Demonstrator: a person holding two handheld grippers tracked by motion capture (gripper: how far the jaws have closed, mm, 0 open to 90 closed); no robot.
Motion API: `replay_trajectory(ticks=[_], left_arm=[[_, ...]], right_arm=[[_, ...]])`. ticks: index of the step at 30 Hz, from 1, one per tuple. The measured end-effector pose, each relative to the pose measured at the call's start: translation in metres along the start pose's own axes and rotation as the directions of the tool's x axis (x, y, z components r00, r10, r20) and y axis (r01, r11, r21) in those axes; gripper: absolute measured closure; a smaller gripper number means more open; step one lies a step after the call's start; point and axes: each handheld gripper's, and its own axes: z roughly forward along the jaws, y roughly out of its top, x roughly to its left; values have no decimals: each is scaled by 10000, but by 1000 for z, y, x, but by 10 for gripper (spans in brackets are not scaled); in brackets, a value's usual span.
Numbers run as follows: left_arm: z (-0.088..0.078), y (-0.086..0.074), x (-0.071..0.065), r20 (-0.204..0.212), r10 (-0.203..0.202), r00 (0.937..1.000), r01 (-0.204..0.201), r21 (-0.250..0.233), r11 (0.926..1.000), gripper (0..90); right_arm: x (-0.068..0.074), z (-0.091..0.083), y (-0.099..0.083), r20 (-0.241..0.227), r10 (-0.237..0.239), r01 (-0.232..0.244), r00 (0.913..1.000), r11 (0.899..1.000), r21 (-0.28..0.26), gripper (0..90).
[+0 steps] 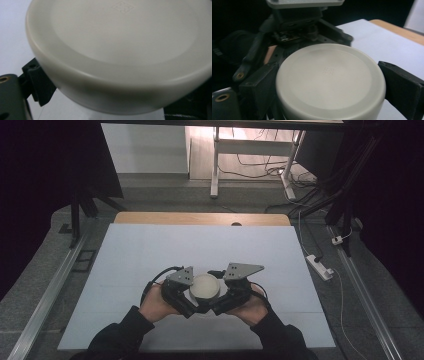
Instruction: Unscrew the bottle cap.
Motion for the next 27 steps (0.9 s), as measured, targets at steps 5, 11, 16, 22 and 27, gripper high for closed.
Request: replay_trajectory(ticks=[5,11,16,22,27], left_arm=[[0,0,-2,802,488,9956,-486,-42,9988,74],[2,0,-3,670,626,9958,-633,87,9980,74],[-1,4,-4,-427,-26,9991,25,-35,10000,74],[-1,8,-7,-1509,-471,9874,496,126,9987,74],[1,9,-8,-1544,-498,9868,530,170,9984,74]], right_arm=[[-5,-3,0,-1295,-247,260,9913,9996,84,69],[-4,-3,-1,-1563,-546,585,9862,9981,202,68],[-1,-7,4,-481,25,-35,9988,9998,-213,10],[6,-8,9,899,346,-321,9953,9991,-293,0],[10,-1,7,1586,222,-213,9871,9997,-75,0]])
